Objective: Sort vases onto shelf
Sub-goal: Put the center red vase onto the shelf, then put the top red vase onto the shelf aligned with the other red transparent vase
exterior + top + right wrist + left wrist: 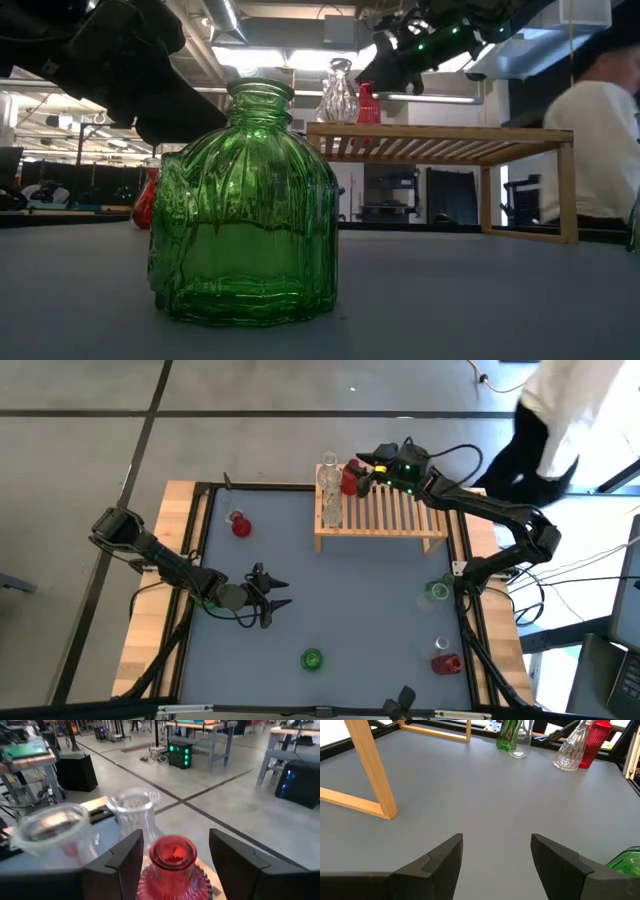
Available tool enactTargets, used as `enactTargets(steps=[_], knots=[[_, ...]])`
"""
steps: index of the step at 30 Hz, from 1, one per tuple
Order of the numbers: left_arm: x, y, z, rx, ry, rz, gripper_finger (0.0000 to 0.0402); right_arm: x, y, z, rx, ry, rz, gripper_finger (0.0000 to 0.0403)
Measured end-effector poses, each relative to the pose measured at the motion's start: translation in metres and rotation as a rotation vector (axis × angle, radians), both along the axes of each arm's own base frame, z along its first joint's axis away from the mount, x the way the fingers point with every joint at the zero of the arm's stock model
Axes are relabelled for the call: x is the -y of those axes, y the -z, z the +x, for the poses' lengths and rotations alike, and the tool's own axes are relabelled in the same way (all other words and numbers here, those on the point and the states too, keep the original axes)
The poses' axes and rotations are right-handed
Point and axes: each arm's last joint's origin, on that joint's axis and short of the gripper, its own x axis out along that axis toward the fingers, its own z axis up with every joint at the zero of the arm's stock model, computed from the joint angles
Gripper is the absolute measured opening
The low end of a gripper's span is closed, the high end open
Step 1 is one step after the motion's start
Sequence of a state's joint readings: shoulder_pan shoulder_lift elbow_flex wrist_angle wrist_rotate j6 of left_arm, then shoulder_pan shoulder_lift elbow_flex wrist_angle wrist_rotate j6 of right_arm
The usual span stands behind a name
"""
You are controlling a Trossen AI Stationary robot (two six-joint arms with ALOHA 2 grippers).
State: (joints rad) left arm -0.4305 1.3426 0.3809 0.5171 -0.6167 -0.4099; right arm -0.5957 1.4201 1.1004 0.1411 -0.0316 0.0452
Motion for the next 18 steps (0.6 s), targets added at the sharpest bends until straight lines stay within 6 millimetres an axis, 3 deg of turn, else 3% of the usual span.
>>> enactTargets(steps=[7,11,18], knots=[[0.000,0.000,0.000,0.001,0.003,-0.008,0.0228,-0.022,-0.032,-0.030,0.031,-0.034,-0.024,0.0209],[0.001,-0.002,0.001,-0.019,0.025,0.020,0.0228,-0.048,-0.047,-0.049,-0.007,-0.091,-0.051,0.0209],[0.004,-0.054,0.011,-0.206,0.054,0.102,0.0228,-0.110,-0.062,-0.072,-0.016,-0.274,-0.109,0.0209]])
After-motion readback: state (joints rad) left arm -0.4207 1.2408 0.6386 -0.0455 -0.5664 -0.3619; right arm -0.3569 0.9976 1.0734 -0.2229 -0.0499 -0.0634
